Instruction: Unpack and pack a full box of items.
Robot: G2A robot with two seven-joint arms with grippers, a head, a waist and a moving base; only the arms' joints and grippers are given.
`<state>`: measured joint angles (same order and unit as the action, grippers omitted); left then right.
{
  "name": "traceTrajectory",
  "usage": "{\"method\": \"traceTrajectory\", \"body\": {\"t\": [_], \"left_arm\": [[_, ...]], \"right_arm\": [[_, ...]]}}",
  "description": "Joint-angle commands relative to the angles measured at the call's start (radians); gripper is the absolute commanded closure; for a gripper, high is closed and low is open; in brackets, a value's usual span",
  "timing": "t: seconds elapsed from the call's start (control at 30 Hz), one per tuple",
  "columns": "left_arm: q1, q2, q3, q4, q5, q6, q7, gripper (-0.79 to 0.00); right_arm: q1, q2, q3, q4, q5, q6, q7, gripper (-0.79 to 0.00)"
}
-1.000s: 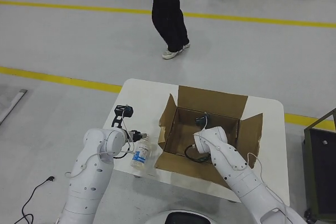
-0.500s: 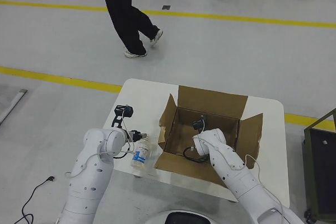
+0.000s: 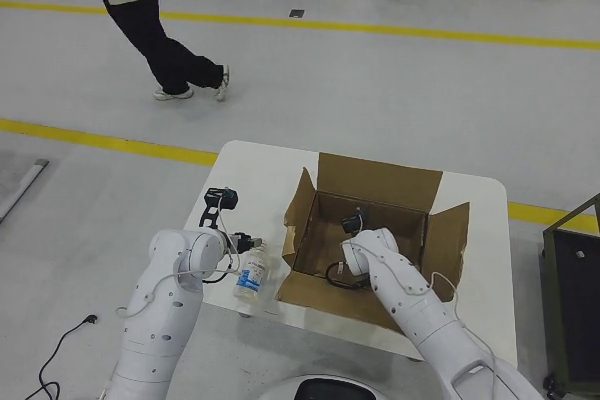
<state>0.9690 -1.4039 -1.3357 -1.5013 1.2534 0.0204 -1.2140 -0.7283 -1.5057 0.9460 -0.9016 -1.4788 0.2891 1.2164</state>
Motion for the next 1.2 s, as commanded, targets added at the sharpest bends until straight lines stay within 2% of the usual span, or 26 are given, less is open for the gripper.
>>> {"method": "traceTrajectory", "body": {"t": [0.0,0.3,0.8,0.9,0.93,0.97,1.17], "left_arm": [[0.000,0.000,0.000,0.000,0.000,0.000,0.000,-0.785],[0.000,0.000,0.000,0.000,0.000,0.000,0.000,-0.785],[0.000,0.000,0.000,0.000,0.000,0.000,0.000,-0.785],[0.000,0.000,0.000,0.000,0.000,0.000,0.000,-0.785],[0.000,0.000,0.000,0.000,0.000,0.000,0.000,-0.785],[0.000,0.000,0.000,0.000,0.000,0.000,0.000,-0.785],[0.000,0.000,0.000,0.000,0.000,0.000,0.000,-0.785]], "right_arm": [[0.005,-0.004,-0.002,0.017,0.003,0.000,-0.007,-0.342],[0.034,-0.023,-0.006,0.082,0.016,0.000,-0.029,-0.360],[0.085,-0.053,-0.008,0.203,0.043,-0.010,-0.076,-0.323],[0.094,-0.060,-0.011,0.223,0.047,-0.013,-0.082,-0.219],[0.096,-0.062,-0.012,0.229,0.047,-0.014,-0.084,-0.080],[0.099,-0.064,-0.013,0.234,0.048,-0.014,-0.086,-0.012],[0.111,-0.074,-0.014,0.264,0.053,-0.015,-0.101,0.000]]}}
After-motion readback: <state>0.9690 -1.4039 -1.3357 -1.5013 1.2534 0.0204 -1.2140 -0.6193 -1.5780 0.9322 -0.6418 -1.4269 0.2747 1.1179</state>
